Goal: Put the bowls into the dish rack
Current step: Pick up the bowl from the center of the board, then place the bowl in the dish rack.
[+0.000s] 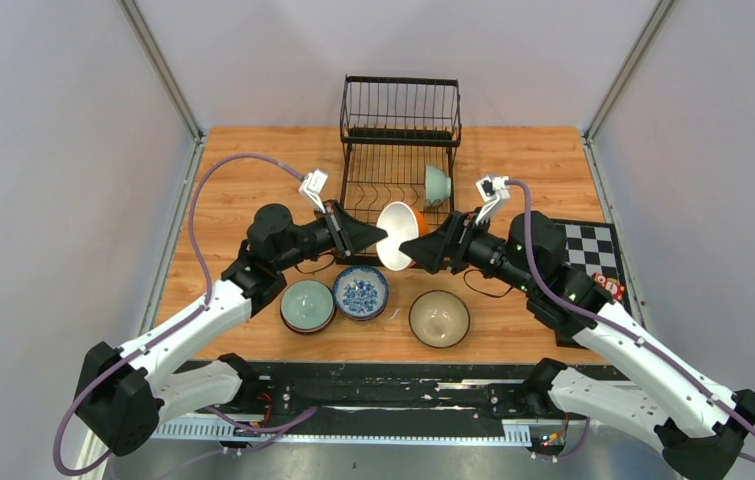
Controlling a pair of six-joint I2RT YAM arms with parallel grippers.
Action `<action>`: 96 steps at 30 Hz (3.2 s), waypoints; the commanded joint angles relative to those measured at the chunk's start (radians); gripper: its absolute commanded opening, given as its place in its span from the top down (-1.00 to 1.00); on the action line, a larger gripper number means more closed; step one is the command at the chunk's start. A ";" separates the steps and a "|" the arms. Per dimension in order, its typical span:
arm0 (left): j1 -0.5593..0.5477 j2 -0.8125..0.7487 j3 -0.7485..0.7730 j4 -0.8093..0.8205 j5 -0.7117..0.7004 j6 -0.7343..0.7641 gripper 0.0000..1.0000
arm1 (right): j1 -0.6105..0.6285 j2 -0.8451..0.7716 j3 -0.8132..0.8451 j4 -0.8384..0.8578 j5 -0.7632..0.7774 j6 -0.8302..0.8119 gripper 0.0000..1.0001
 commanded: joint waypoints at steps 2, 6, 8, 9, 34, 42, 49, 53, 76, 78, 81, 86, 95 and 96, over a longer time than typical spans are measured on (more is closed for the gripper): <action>0.007 -0.019 0.054 -0.008 -0.018 0.040 1.00 | 0.010 -0.012 0.036 -0.019 -0.030 -0.021 -0.58; 0.007 -0.020 0.061 -0.012 -0.014 0.046 1.00 | 0.009 -0.011 0.039 -0.019 -0.030 -0.025 -0.52; 0.007 -0.019 0.064 -0.015 -0.010 0.049 1.00 | 0.010 -0.009 0.041 -0.016 -0.034 -0.025 -0.37; 0.007 -0.018 0.066 -0.017 -0.009 0.052 1.00 | 0.010 -0.009 0.040 -0.013 -0.035 -0.026 -0.12; 0.007 -0.065 0.085 -0.221 -0.085 0.140 -0.16 | 0.010 0.022 0.115 -0.081 0.086 -0.095 0.95; 0.008 -0.117 0.223 -0.535 -0.217 0.312 -0.48 | 0.010 0.099 0.188 -0.194 0.188 -0.191 0.95; 0.007 -0.155 0.339 -0.759 -0.331 0.447 -0.99 | 0.010 0.206 0.236 -0.236 0.288 -0.273 0.95; 0.008 -0.178 0.399 -0.889 -0.398 0.521 -1.00 | 0.011 0.283 0.272 -0.258 0.334 -0.308 0.95; 0.008 -0.356 0.251 -0.911 -0.629 0.675 -1.00 | 0.031 0.786 0.550 -0.283 0.597 -0.393 0.95; 0.007 -0.368 0.244 -0.914 -0.635 0.672 -1.00 | 0.031 0.822 0.574 -0.284 0.599 -0.399 0.95; 0.008 -0.388 0.230 -0.913 -0.634 0.668 -1.00 | 0.029 0.873 0.603 -0.282 0.629 -0.402 0.95; 0.007 -0.409 0.222 -0.915 -0.649 0.672 -1.00 | 0.021 0.939 0.641 -0.258 0.653 -0.406 0.95; 0.008 -0.419 0.220 -0.917 -0.653 0.674 -1.00 | -0.005 1.025 0.657 -0.204 0.671 -0.387 0.95; 0.008 -0.421 0.220 -0.917 -0.652 0.674 -1.00 | -0.006 1.032 0.656 -0.197 0.679 -0.387 0.95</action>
